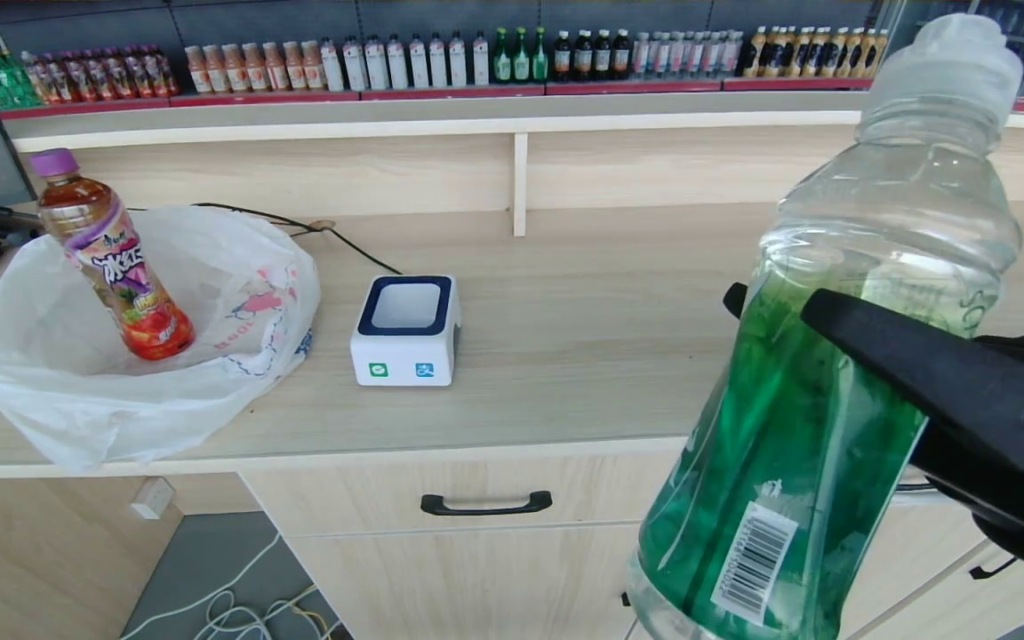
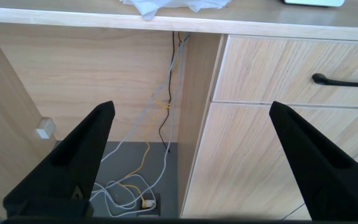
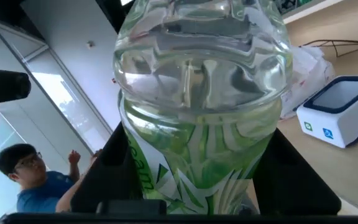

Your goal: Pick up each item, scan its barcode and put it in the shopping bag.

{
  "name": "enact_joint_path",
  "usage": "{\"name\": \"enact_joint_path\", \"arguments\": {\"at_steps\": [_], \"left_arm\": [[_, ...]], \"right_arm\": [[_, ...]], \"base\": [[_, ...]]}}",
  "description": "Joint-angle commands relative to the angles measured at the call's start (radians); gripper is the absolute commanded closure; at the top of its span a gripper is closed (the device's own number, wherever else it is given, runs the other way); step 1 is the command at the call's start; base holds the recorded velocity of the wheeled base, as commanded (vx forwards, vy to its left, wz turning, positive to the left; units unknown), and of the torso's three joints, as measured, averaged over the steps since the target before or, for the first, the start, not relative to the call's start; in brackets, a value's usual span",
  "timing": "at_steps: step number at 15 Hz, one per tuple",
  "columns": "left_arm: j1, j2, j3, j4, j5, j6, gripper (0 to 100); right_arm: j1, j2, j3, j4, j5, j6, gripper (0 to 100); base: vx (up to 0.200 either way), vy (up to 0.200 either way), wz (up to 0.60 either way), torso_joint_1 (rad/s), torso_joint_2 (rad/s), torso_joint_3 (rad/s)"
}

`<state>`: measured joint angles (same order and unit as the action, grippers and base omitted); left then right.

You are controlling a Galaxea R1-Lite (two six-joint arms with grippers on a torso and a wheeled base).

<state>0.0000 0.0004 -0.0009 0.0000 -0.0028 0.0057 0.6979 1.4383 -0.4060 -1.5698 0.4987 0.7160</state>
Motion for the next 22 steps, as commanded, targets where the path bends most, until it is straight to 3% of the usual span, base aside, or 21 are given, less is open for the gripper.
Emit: {"name": "enact_joint_path", "arguments": {"at_steps": [1, 6, 10, 13, 22], "left_arm": [[0.0, 0.0, -0.001, 0.0, 0.0, 0.0, 0], [0.0, 0.0, -0.001, 0.0, 0.0, 0.0, 0], [0.0, 0.0, -0.001, 0.0, 0.0, 0.0, 0], [0.0, 0.0, 0.001, 0.0, 0.0, 0.0, 0], [0.0, 0.0, 0.001, 0.0, 0.0, 0.0, 0]], "right_arm": [[0.0, 0.014, -0.027, -0.001, 0.0, 0.016, 100], [0.109, -0.053, -0.07, -0.001, -0.002, 0.154, 100], [0.083, -0.001, -0.077, -0.001, -0.002, 0.157, 100], [0.048, 0.077, -0.157, -0.001, -0.003, 0.172, 100], [0.043, 0.102, -0.162, -0.001, -0.003, 0.174, 100]], "base": [[0.0, 0.0, 0.0, 0.0, 0.0, 0.0], [0.0, 0.0, 0.0, 0.0, 0.0, 0.0], [0.0, 0.0, 0.0, 0.0, 0.0, 0.0], [0.0, 0.0, 0.0, 0.0, 0.0, 0.0], [0.0, 0.0, 0.0, 0.0, 0.0, 0.0]]}}
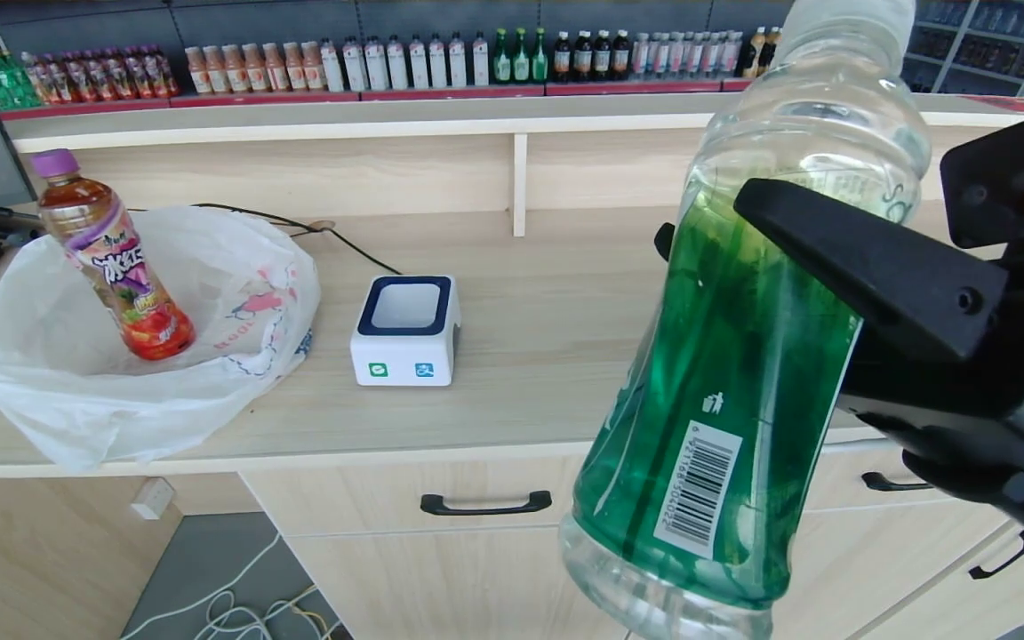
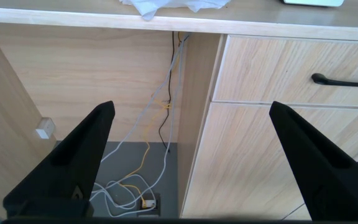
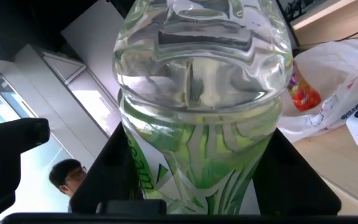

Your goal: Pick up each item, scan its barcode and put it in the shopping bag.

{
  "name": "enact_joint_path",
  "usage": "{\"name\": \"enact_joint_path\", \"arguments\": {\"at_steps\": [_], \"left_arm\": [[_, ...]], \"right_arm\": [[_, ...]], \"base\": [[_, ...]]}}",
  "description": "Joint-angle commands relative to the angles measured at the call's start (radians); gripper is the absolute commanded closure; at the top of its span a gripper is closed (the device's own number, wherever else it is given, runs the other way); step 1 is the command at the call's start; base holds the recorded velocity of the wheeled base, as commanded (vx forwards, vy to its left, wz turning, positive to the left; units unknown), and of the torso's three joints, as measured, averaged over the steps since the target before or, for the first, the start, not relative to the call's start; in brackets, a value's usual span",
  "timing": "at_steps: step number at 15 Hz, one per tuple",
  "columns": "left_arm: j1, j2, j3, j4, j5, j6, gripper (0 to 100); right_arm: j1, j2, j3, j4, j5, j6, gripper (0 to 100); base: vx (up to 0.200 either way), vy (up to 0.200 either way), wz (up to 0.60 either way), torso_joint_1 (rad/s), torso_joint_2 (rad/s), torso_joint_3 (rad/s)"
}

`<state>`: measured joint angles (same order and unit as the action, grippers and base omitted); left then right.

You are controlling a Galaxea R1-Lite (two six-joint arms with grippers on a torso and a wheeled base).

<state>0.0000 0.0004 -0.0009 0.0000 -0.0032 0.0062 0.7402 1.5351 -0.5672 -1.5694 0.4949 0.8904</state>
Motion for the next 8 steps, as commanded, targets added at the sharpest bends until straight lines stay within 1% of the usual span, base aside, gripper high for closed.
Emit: {"name": "enact_joint_path", "arguments": {"at_steps": [1, 4, 8], "left_arm": [[0.0, 0.0, -0.001, 0.0, 0.0, 0.0, 0], [0.0, 0.0, 0.001, 0.0, 0.0, 0.0, 0], [0.0, 0.0, -0.001, 0.0, 0.0, 0.0, 0]], "right_arm": [[-0.001, 0.005, 0.0, -0.001, 0.001, 0.001, 100], [-0.002, 0.013, 0.017, -0.001, -0.001, 0.001, 100], [-0.004, 0.03, 0.001, -0.001, -0.001, 0.001, 100]], "base": [[0.0, 0.0, 0.0, 0.0, 0.0, 0.0], [0.0, 0.0, 0.0, 0.0, 0.0, 0.0], [0.0, 0.0, 0.0, 0.0, 0.0, 0.0]]}}
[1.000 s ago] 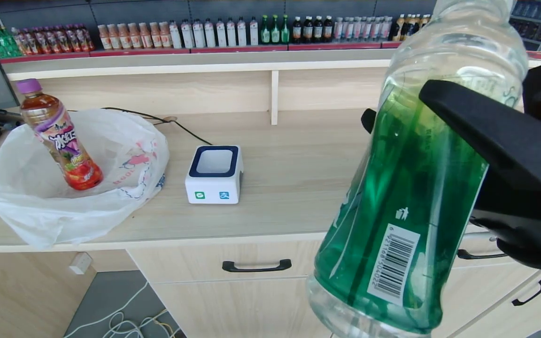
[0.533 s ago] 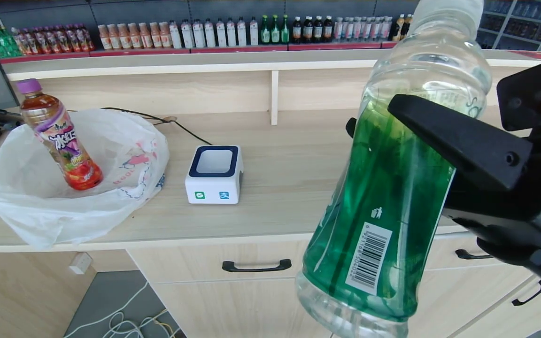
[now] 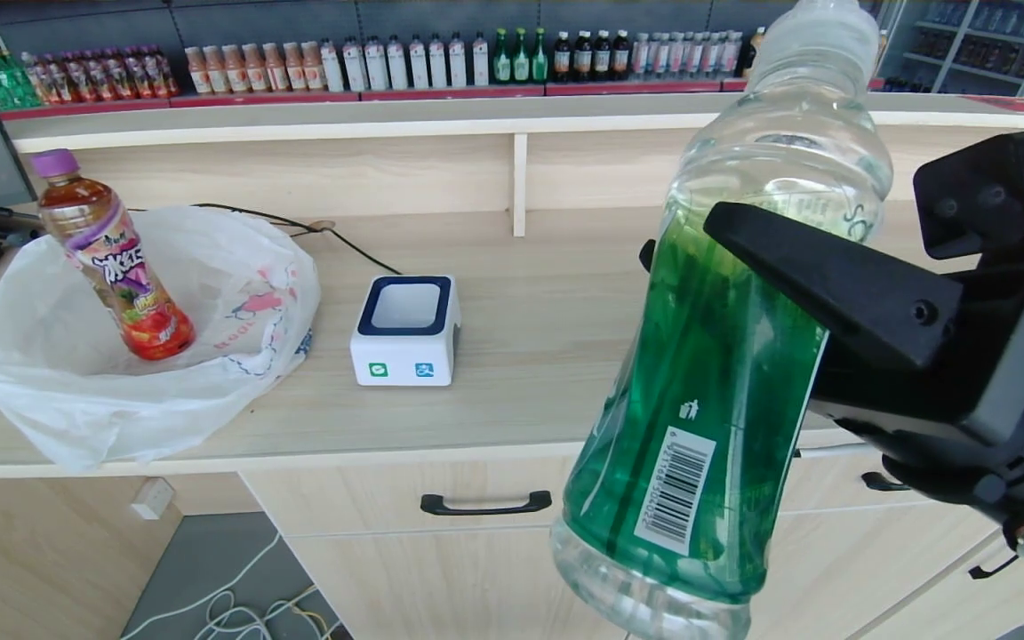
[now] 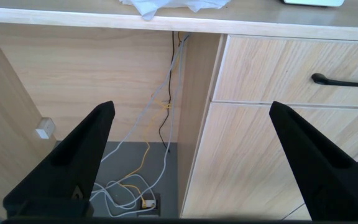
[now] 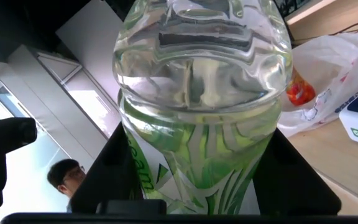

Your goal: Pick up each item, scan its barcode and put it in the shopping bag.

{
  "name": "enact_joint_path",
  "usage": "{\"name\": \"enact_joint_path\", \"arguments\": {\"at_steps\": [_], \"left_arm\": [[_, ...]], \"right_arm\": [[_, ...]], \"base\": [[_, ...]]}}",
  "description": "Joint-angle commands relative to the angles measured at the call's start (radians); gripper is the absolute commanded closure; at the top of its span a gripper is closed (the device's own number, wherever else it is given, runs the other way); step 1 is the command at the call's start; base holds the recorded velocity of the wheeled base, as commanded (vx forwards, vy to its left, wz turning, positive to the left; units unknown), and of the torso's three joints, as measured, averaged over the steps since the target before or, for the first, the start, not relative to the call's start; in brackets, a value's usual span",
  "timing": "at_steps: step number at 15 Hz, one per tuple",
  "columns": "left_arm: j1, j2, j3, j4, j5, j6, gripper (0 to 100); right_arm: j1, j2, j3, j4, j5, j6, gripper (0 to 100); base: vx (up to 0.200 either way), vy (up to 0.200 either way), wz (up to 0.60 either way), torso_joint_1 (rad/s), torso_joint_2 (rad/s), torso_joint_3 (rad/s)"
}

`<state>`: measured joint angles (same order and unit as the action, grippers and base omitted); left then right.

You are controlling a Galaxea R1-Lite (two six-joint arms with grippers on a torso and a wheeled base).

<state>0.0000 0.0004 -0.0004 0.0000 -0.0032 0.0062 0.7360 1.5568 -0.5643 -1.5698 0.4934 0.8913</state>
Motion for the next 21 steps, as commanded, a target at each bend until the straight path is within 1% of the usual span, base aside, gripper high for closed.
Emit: {"name": "enact_joint_path", "arguments": {"at_steps": [1, 4, 7, 8, 9, 10, 11, 12, 13, 15, 17, 18, 19, 21], "left_arm": [[0.0, 0.0, -0.001, 0.0, 0.0, 0.0, 0], [0.0, 0.0, -0.001, 0.0, 0.0, 0.0, 0], [0.0, 0.0, -0.001, 0.0, 0.0, 0.0, 0], [0.0, 0.0, 0.0, 0.0, 0.0, 0.0, 0], [0.0, 0.0, 0.0, 0.0, 0.0, 0.0, 0], [0.0, 0.0, -0.001, 0.0, 0.0, 0.0, 0], [0.0, 0.0, 0.0, 0.0, 0.0, 0.0, 0], [0.0, 0.0, 0.0, 0.0, 0.0, 0.0, 0], [0.0, 0.0, -0.001, 0.0, 0.0, 0.0, 0], [0.0, 0.0, 0.0, 0.0, 0.0, 0.0, 0], [0.0, 0.0, 0.0, 0.0, 0.0, 0.0, 0], [0.0, 0.0, -0.001, 0.0, 0.0, 0.0, 0], [0.0, 0.0, -0.001, 0.0, 0.0, 0.001, 0], [0.0, 0.0, -0.001, 0.0, 0.0, 0.0, 0]], "right_arm": [[0.0, 0.008, -0.002, -0.001, 0.001, 0.0, 100], [-0.001, 0.008, 0.003, -0.001, 0.002, 0.0, 100], [-0.001, -0.001, -0.055, -0.001, 0.005, -0.022, 100], [0.005, -0.003, -0.054, -0.001, 0.01, -0.086, 100], [0.013, -0.004, -0.052, -0.001, 0.065, -0.212, 100], [-0.001, -0.001, -0.057, -0.001, 0.119, -0.288, 100], [-0.009, -0.003, -0.057, -0.001, 0.136, -0.327, 100], [-0.007, -0.007, -0.051, -0.001, 0.137, -0.377, 100], [-0.018, -0.007, -0.045, -0.001, 0.131, -0.476, 100], [-0.064, 0.005, -0.046, -0.001, 0.129, -0.563, 100], [-0.115, 0.02, -0.045, 0.037, 0.091, -0.637, 100], [-0.124, 0.02, -0.036, 0.062, 0.057, -0.641, 100], [-0.129, 0.025, -0.016, 0.074, 0.002, -0.646, 100], [-0.129, 0.049, -0.009, 0.105, -0.09, -0.746, 100]], "base": [[0.0, 0.0, 0.0, 0.0, 0.0, 0.0], [0.0, 0.0, 0.0, 0.0, 0.0, 0.0], [0.0, 0.0, 0.0, 0.0, 0.0, 0.0], [0.0, 0.0, 0.0, 0.0, 0.0, 0.0], [0.0, 0.0, 0.0, 0.0, 0.0, 0.0], [0.0, 0.0, 0.0, 0.0, 0.0, 0.0], [0.0, 0.0, 0.0, 0.0, 0.0, 0.0], [0.0, 0.0, 0.0, 0.0, 0.0, 0.0], [0.0, 0.0, 0.0, 0.0, 0.0, 0.0], [0.0, 0.0, 0.0, 0.0, 0.0, 0.0], [0.0, 0.0, 0.0, 0.0, 0.0, 0.0], [0.0, 0.0, 0.0, 0.0, 0.0, 0.0], [0.0, 0.0, 0.0, 0.0, 0.0, 0.0], [0.0, 0.0, 0.0, 0.0, 0.0, 0.0]]}}
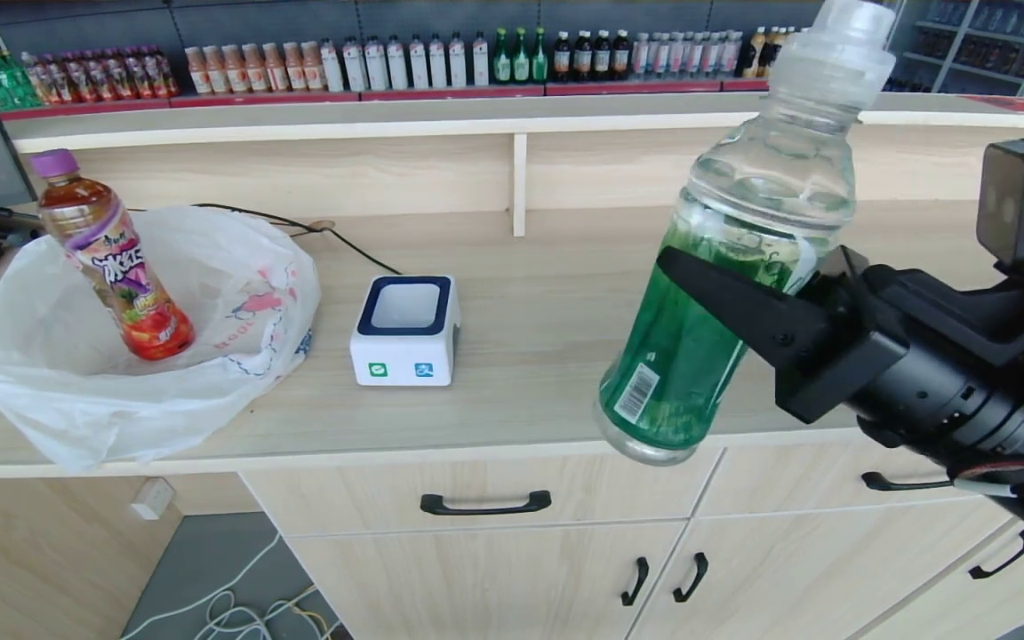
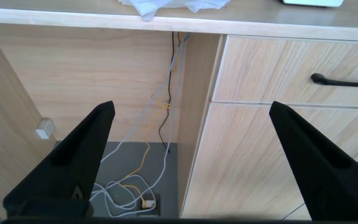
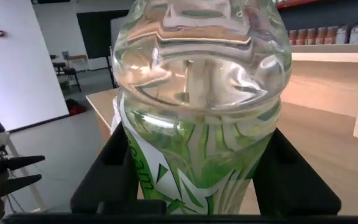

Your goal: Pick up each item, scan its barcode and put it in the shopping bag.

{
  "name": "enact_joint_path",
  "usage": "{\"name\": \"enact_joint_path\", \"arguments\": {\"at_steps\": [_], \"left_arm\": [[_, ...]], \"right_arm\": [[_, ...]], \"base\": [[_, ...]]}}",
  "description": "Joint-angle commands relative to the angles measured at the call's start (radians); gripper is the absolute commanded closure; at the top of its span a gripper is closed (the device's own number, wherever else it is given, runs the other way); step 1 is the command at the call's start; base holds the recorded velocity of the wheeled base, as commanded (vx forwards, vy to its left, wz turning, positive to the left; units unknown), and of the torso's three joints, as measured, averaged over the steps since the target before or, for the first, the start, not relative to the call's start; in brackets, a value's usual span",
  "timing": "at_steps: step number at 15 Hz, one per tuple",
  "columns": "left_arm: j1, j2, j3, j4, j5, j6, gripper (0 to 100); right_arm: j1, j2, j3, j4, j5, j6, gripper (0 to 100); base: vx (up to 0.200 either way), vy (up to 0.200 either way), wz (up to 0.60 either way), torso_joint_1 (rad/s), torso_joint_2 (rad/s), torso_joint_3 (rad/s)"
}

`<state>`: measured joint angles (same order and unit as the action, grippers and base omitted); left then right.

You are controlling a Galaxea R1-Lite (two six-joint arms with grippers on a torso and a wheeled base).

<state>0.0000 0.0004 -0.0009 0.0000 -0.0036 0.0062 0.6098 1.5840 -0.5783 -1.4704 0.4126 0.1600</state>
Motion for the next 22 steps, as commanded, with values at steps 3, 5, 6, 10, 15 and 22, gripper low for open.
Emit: {"name": "enact_joint_path", "arguments": {"at_steps": [3, 5, 6, 10, 15, 22], "left_arm": [[0.0, 0.0, -0.001, 0.0, 0.001, 0.0, 0], [0.0, 0.0, 0.001, 0.0, 0.001, 0.0, 0], [0.0, 0.0, 0.001, 0.0, 0.001, -0.002, 0], [0.0, 0.0, 0.001, 0.0, 0.001, 0.001, 0], [0.0, 0.0, 0.001, 0.0, 0.001, -0.002, 0], [0.0, 0.0, -0.001, 0.0, 0.001, -0.011, 0]], "right_arm": [[-0.024, 0.042, 0.02, 0.071, -0.258, -0.192, 100], [-0.03, 0.044, 0.06, 0.064, -0.399, -0.227, 100], [-0.048, 0.048, 0.074, 0.044, -0.417, -0.22, 100], [-0.122, 0.062, 0.107, -0.011, -0.413, -0.214, 100], [-0.119, 0.053, 0.098, -0.034, -0.408, -0.217, 100], [-0.12, 0.05, 0.09, -0.041, -0.413, -0.211, 100]], "base": [[0.0, 0.0, 0.0, 0.0, 0.0, 0.0], [0.0, 0.0, 0.0, 0.0, 0.0, 0.0], [0.0, 0.0, 0.0, 0.0, 0.0, 0.0], [-0.1, 0.0, 0.0, 0.002, 0.0, -0.001], [-0.04, 0.0, 0.0, 0.001, 0.0, 0.0], [0.0, 0.2, 0.0, -0.002, 0.0, 0.007]]}}
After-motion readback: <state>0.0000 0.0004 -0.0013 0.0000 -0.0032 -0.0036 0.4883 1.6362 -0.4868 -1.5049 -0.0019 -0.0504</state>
